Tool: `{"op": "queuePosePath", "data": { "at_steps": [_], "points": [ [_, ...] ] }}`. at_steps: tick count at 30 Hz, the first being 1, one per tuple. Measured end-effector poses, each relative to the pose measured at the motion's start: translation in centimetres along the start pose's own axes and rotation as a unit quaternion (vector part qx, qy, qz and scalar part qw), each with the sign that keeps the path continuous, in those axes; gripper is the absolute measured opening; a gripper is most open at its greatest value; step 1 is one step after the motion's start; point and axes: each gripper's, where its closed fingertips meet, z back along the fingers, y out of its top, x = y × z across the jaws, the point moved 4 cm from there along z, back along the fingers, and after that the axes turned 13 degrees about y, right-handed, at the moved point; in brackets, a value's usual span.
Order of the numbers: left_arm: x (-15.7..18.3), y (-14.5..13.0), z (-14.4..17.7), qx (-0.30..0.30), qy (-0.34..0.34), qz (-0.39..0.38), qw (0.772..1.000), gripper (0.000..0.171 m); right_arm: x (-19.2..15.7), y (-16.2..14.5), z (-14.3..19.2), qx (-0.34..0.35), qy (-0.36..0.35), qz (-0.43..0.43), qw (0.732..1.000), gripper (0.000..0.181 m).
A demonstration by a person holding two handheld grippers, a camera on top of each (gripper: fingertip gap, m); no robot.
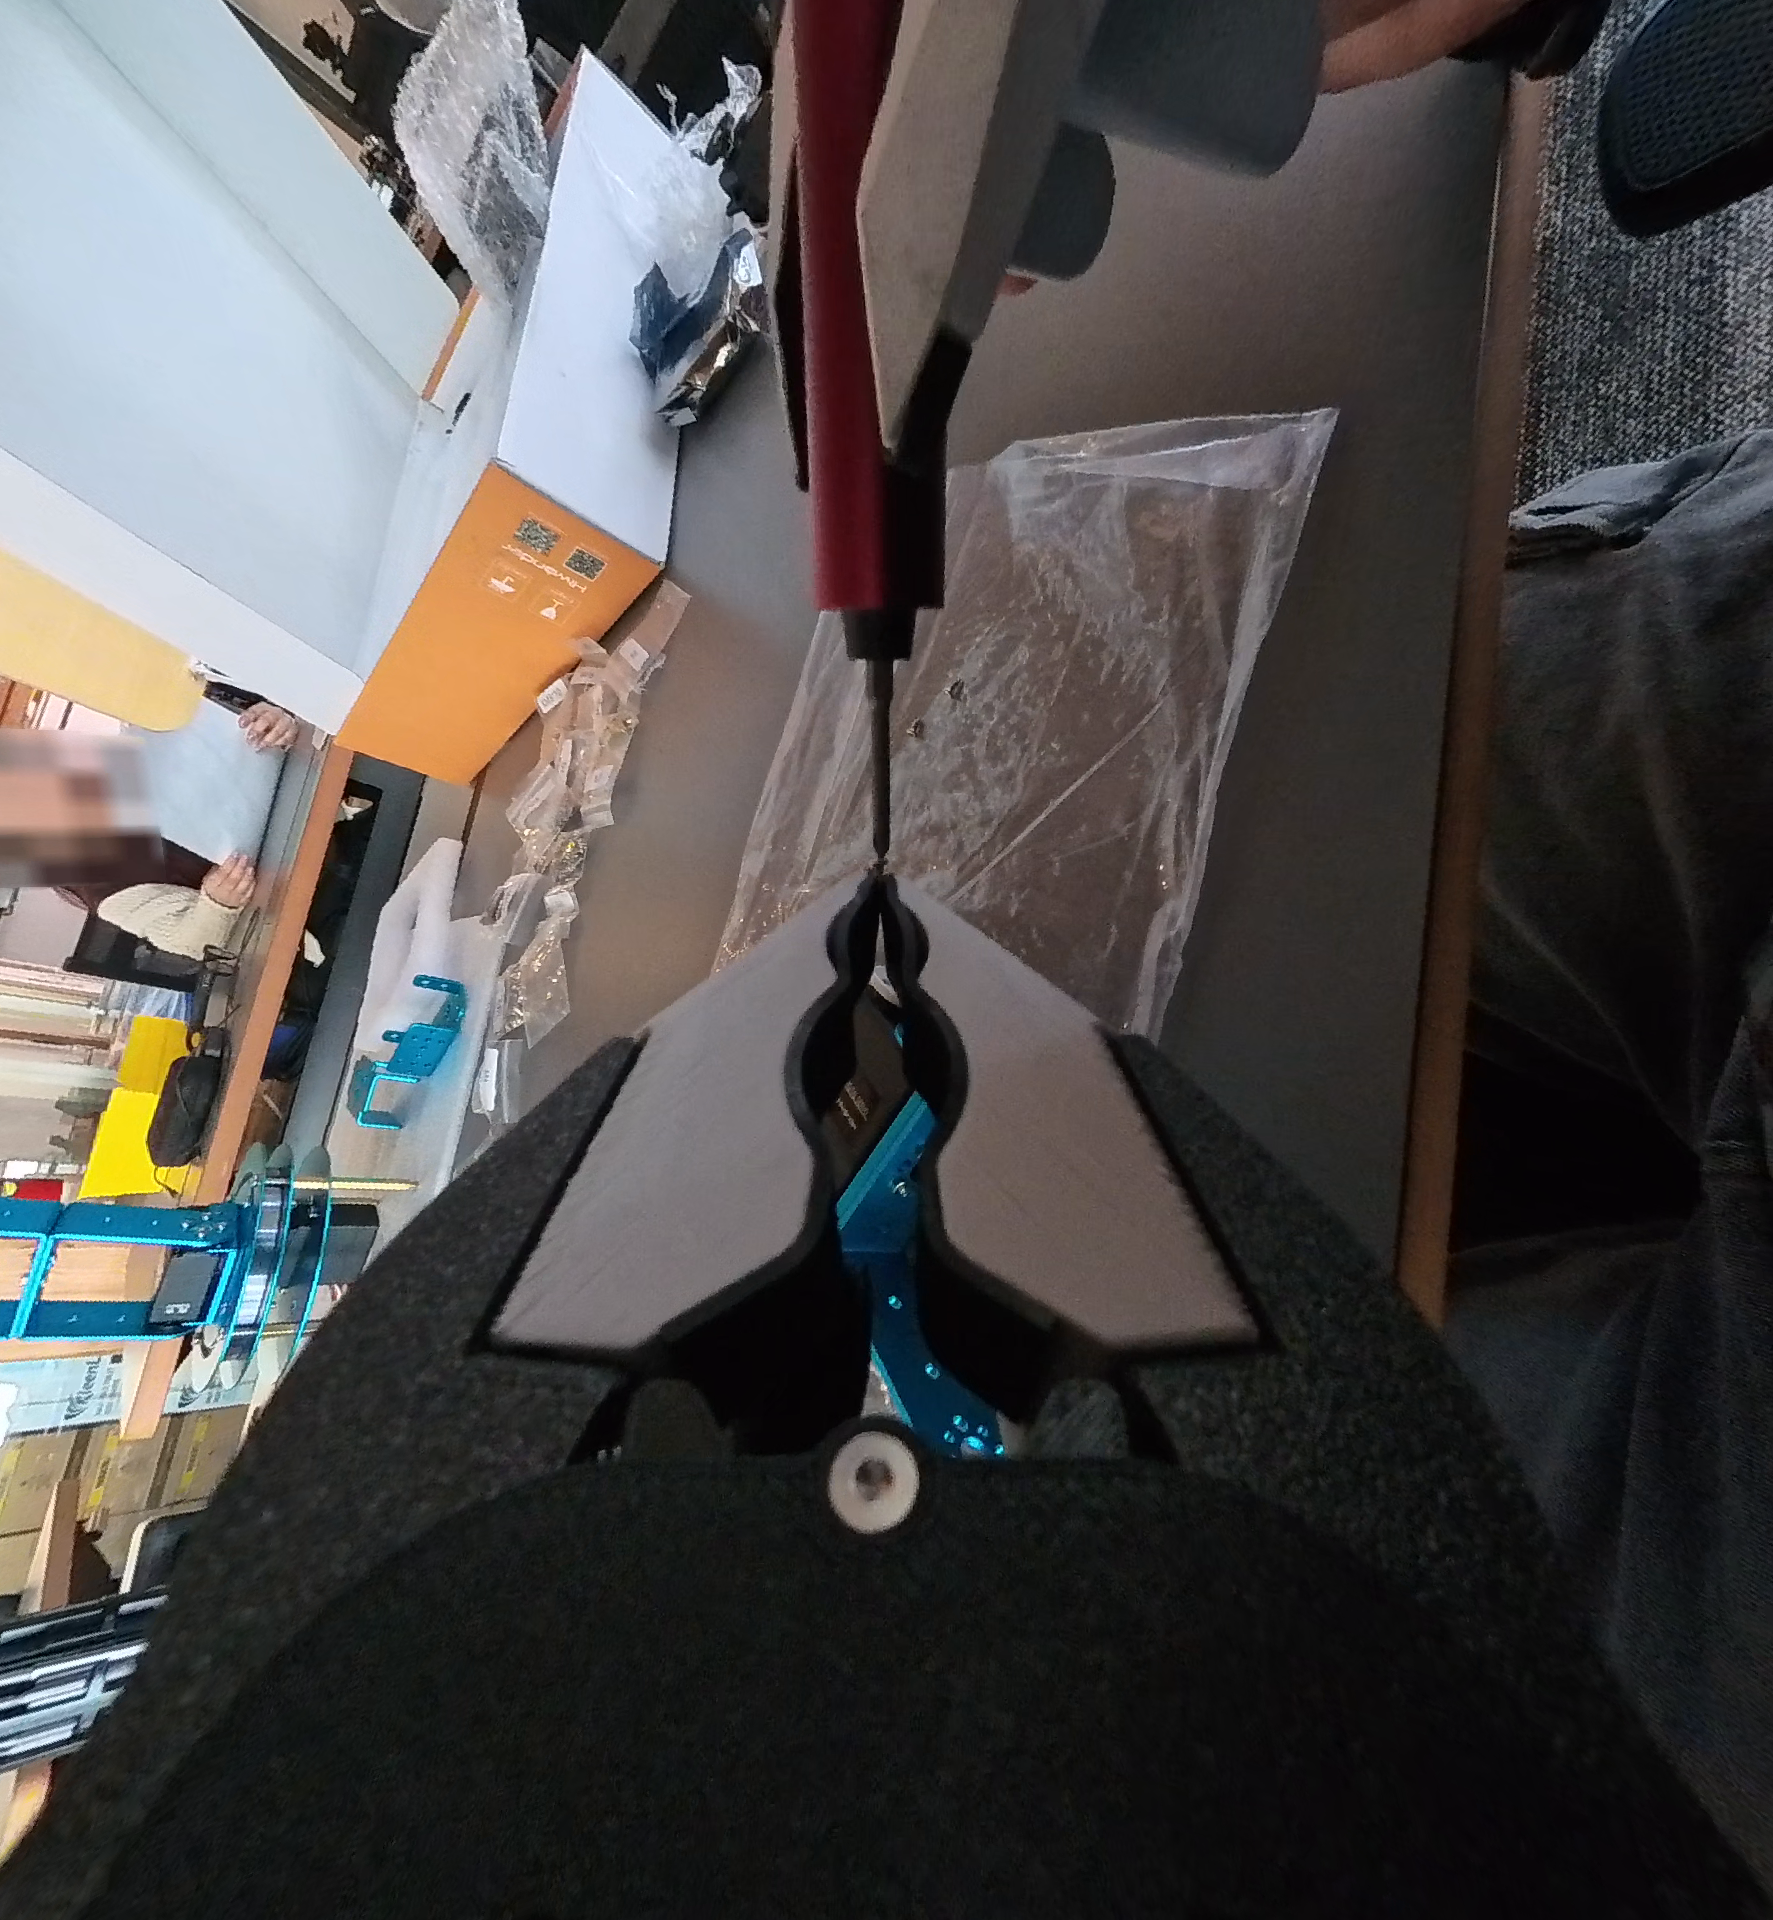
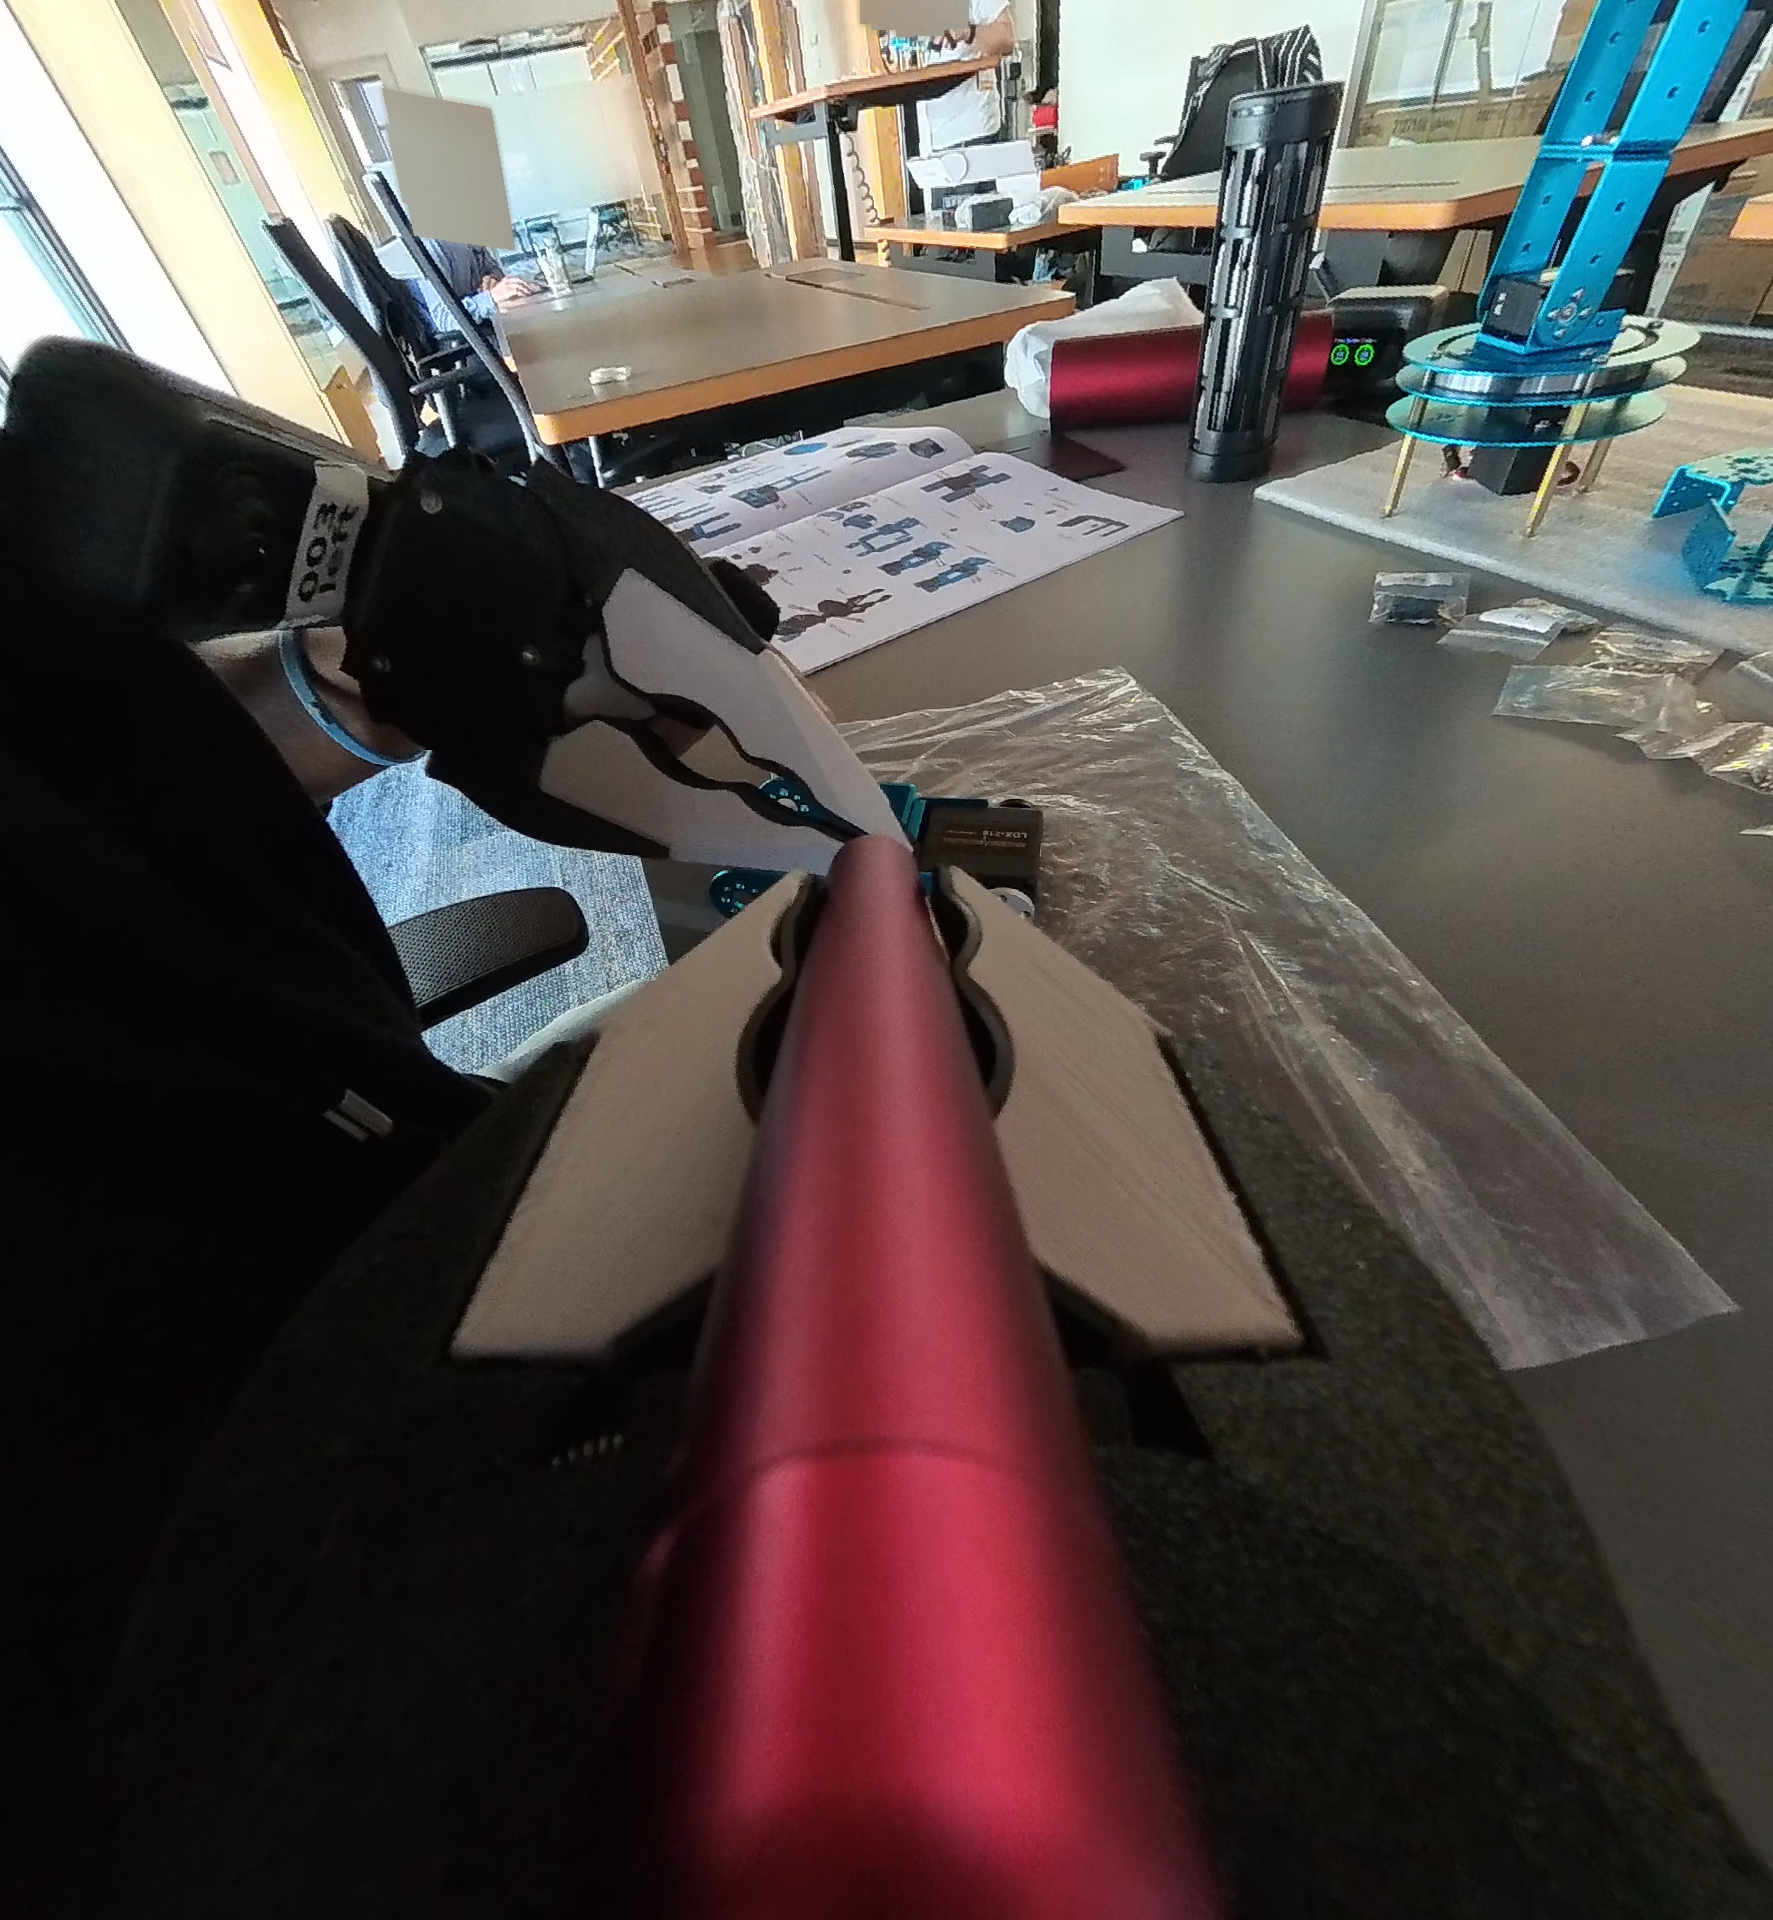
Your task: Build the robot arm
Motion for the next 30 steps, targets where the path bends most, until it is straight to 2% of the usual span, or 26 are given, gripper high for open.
{"op": "queuePosePath", "data": {
  "at_steps": [13,16,19,25,27,30],
  "points": [
    [0.0,-0.1,0.1,0.008,-0.005,-0.002,1.0,0.0,-0.1,0.1,-0.2,0.003,0.013,-0.008,1.0,0.022],
    [0.3,-0.1,0.3,0.014,-0.028,0.017,0.999,0.0,-0.2,-0.1,-0.2,0.002,0.025,-0.008,1.0,0.023],
    [0.4,-0.2,0.6,0.02,-0.052,0.03,0.998,0.0,-0.6,-0.2,-0.3,-0.009,0.032,0.015,0.999,0.022],
    [0.9,-0.1,0.9,0.01,-0.078,-0.013,0.997,0.0,-0.8,-0.9,-0.9,-0.068,0.014,0.071,0.995,0.022],
    [0.7,-0.2,0.7,0.006,-0.079,-0.013,0.997,0.0,-1.2,-0.2,-0.8,-0.039,0.027,0.07,0.996,0.021],
    [0.4,-0.4,0.6,0.004,-0.075,-0.011,0.997,0.0,-1.0,-0.1,-0.5,-0.029,0.026,0.058,0.998,0.022]
  ]
}}
